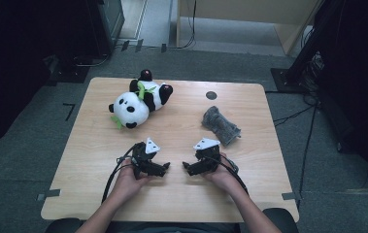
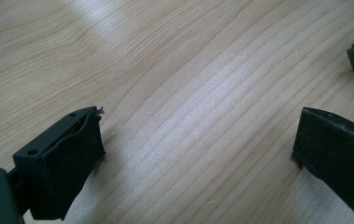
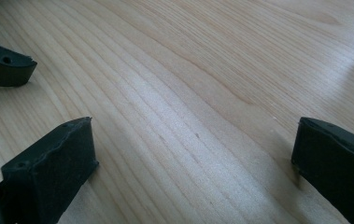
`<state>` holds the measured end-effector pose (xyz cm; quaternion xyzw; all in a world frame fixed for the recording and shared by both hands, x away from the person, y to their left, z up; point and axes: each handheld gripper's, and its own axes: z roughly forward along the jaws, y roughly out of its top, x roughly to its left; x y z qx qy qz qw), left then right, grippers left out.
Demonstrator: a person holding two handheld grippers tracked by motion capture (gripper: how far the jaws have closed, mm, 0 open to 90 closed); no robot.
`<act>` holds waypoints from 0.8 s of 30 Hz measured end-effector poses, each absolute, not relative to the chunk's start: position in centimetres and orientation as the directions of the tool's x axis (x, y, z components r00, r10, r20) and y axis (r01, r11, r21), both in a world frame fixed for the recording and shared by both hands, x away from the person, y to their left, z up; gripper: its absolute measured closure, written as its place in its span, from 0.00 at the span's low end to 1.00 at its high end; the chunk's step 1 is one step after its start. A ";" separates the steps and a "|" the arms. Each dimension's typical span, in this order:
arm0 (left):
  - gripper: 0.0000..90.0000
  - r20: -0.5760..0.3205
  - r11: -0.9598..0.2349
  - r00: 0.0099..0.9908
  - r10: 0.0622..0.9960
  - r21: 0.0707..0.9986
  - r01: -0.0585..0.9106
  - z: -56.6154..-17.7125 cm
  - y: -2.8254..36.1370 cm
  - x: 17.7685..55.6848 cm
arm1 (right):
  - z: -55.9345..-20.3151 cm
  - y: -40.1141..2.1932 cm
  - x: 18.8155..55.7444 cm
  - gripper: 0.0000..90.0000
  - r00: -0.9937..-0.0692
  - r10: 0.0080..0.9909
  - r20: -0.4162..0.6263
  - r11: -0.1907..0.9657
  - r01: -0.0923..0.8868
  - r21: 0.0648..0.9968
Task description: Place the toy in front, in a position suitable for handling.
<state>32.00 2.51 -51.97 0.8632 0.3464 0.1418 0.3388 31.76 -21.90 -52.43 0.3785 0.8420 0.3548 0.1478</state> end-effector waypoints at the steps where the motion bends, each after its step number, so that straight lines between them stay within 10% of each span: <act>1: 0.01 0.010 -0.530 0.720 0.694 0.683 0.502 -52.0 2.5 32.0 | -52.4 -21.9 31.7 0.00 -0.668 0.744 0.020 0.461 0.534 0.709; 24: 0.01 0.011 -0.532 0.722 0.692 0.683 0.500 -52.0 2.3 32.1 | -52.4 -21.9 31.7 0.00 -0.661 0.750 0.020 0.456 0.538 0.709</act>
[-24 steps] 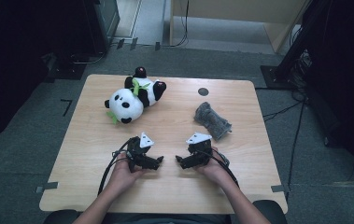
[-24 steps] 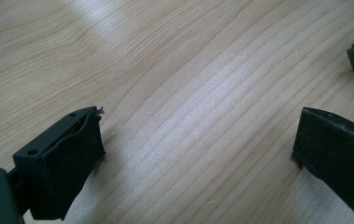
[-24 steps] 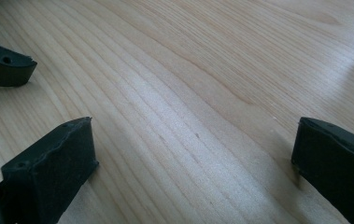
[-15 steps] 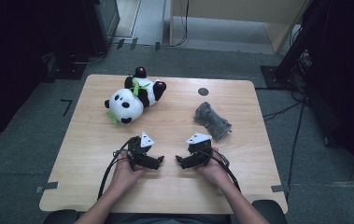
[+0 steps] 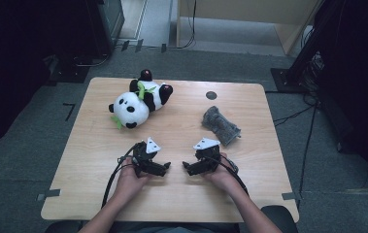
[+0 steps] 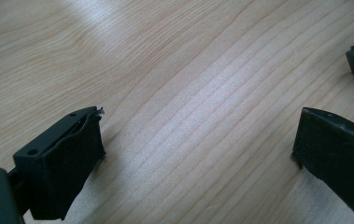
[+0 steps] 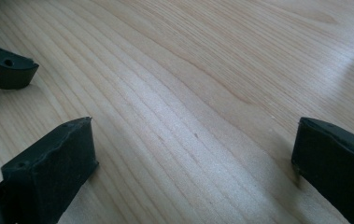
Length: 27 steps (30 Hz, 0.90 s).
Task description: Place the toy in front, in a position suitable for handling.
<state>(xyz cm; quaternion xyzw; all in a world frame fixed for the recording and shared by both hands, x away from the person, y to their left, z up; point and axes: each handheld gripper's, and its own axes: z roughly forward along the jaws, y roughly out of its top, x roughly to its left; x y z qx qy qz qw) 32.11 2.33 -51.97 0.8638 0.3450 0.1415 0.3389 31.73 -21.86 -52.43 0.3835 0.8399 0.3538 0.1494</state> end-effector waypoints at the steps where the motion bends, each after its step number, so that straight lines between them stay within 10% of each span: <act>1: 0.01 0.011 -0.532 0.722 0.692 0.683 0.500 -52.0 2.3 32.1 | -52.4 -21.9 31.7 0.00 -0.661 0.750 0.020 0.456 0.538 0.709; 27: 0.02 0.009 -0.522 0.710 0.704 0.685 0.509 -52.0 2.1 32.2 | -52.4 -21.8 31.7 0.00 -0.651 0.758 0.021 0.449 0.545 0.708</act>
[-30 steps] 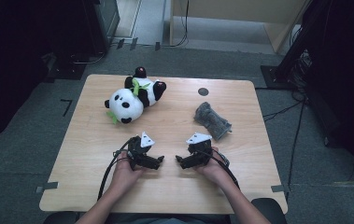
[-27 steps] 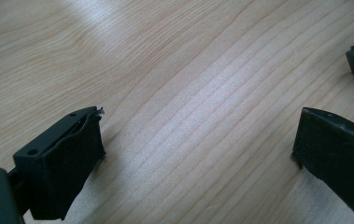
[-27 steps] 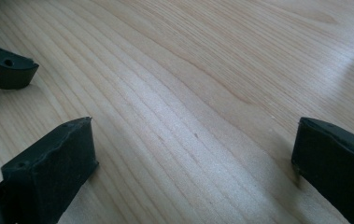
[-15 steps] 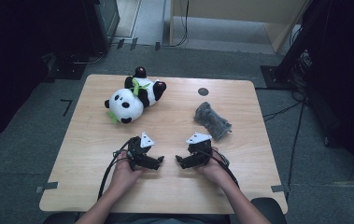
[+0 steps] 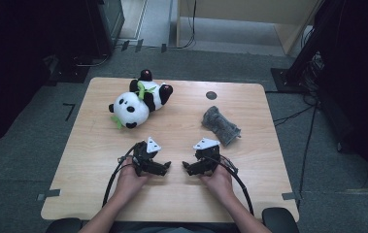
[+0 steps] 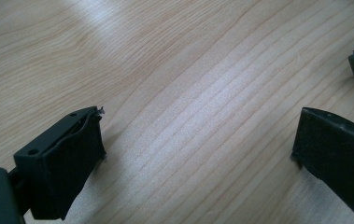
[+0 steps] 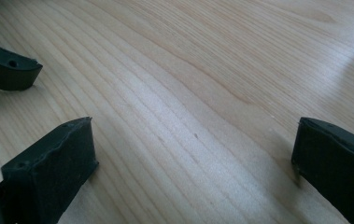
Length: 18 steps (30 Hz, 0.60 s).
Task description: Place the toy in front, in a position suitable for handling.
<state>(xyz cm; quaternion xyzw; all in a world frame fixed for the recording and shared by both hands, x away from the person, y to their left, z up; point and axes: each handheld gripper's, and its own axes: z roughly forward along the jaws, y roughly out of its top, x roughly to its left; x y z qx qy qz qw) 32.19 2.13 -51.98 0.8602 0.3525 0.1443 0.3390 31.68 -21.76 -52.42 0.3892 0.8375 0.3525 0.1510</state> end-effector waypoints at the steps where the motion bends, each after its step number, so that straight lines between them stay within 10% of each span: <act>1: 0.03 0.009 -0.517 0.705 0.709 0.687 0.510 -52.0 2.2 32.2 | -52.4 -21.7 31.8 0.00 -0.655 0.755 0.021 0.451 0.543 0.708; 10: 0.05 0.010 -0.533 0.731 0.682 0.691 0.488 -51.9 2.3 32.4 | -52.4 -21.6 31.8 0.00 -0.652 0.758 0.021 0.449 0.545 0.708; 18: 0.35 0.003 -0.540 0.758 0.652 0.704 0.462 -51.5 2.8 32.4 | -52.4 -21.6 31.8 0.02 -0.639 0.769 0.020 0.437 0.548 0.713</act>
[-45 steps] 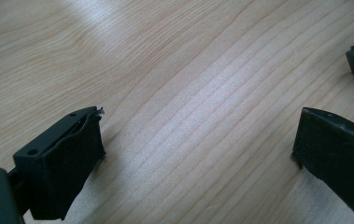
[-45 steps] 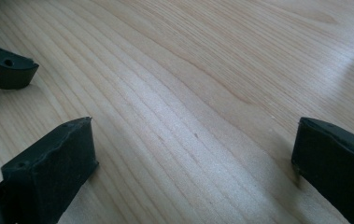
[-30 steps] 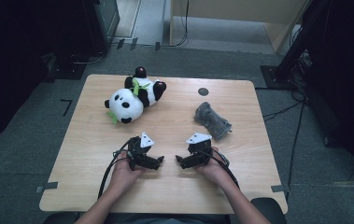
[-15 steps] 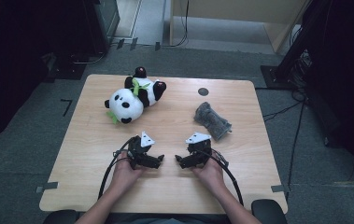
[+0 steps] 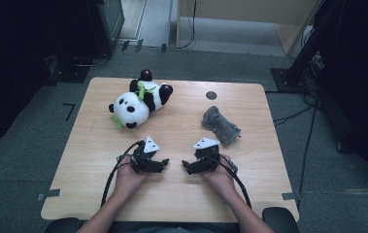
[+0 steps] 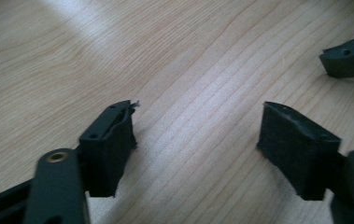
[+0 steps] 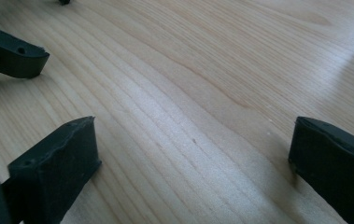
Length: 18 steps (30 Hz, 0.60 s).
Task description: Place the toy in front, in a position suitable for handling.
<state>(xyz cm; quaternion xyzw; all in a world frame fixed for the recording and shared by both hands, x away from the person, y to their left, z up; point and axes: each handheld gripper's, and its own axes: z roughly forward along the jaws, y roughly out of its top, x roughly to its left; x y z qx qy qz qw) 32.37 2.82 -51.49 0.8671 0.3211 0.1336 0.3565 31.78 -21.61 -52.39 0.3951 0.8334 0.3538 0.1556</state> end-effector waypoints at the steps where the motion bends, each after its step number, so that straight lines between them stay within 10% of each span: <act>1: 0.37 0.001 -0.546 0.768 0.640 0.704 0.454 -51.4 2.9 32.4 | -52.3 -21.6 31.7 0.08 -0.636 0.772 0.023 0.430 0.548 0.717; 18: 0.47 -0.086 -0.483 0.754 0.651 0.720 0.499 -49.6 4.9 33.2 | -50.0 -21.9 31.9 0.34 -0.642 0.765 0.046 0.359 0.485 0.798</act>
